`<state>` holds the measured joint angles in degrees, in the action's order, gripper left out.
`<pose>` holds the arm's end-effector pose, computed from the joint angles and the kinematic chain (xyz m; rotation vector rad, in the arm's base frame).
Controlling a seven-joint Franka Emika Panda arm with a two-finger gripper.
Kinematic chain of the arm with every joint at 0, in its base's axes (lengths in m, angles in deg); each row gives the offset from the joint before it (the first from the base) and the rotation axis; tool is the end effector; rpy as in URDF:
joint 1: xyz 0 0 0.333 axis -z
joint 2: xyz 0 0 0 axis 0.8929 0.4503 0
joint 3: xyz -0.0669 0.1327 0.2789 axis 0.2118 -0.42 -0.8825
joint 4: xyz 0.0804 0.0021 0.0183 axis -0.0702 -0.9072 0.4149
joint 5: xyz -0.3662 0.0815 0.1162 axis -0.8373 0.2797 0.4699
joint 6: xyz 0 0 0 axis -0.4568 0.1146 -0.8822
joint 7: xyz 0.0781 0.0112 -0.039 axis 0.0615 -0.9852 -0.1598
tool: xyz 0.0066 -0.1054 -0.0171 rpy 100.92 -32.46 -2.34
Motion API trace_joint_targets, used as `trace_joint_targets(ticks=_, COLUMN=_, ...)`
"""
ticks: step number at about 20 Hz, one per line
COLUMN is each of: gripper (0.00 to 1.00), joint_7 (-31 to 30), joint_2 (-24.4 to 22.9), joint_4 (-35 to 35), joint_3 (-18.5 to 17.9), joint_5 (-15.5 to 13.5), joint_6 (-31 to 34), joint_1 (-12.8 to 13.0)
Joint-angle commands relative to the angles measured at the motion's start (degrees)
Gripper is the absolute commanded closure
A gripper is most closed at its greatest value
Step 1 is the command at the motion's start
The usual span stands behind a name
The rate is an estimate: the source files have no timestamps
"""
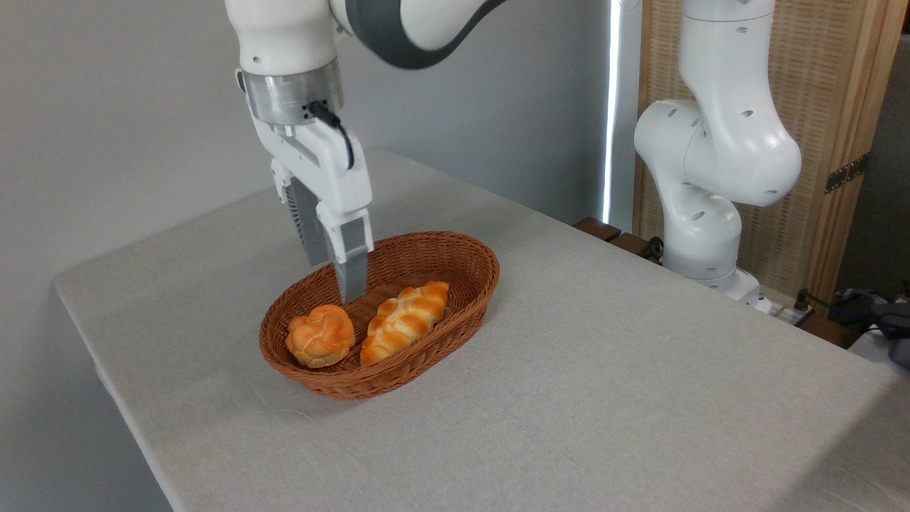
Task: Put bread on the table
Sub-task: 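Lower the open gripper toward the round bun in the basket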
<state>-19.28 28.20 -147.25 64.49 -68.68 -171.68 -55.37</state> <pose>0.5586 -0.1097 0.5433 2.7919 -1.2919 0.1042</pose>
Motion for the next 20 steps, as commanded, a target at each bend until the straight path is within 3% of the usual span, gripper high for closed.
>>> trace_joint_targets(ticks=1, gripper=0.0, joint_7=-0.43, joint_2=-1.28, joint_4=-4.0, joint_3=-0.4, joint_5=-0.89, joint_6=-4.82, joint_1=2.68)
trace_joint_targets(ticks=7, gripper=0.0, joint_7=0.28, joint_2=-1.11, joint_4=-6.02, joint_3=-0.49, joint_5=-0.8, joint_6=-5.61, joint_1=5.05)
trace_joint_targets(ticks=11, gripper=0.0, joint_7=0.37, joint_2=-0.76, joint_4=-9.97, joint_3=-0.49, joint_5=-0.63, joint_6=-12.19, joint_1=6.37)
trace_joint_targets(ticks=20, gripper=0.0, joint_7=6.78, joint_2=0.91, joint_4=-11.29, joint_3=-0.49, joint_5=-0.01, joint_6=-16.41, joint_1=6.46)
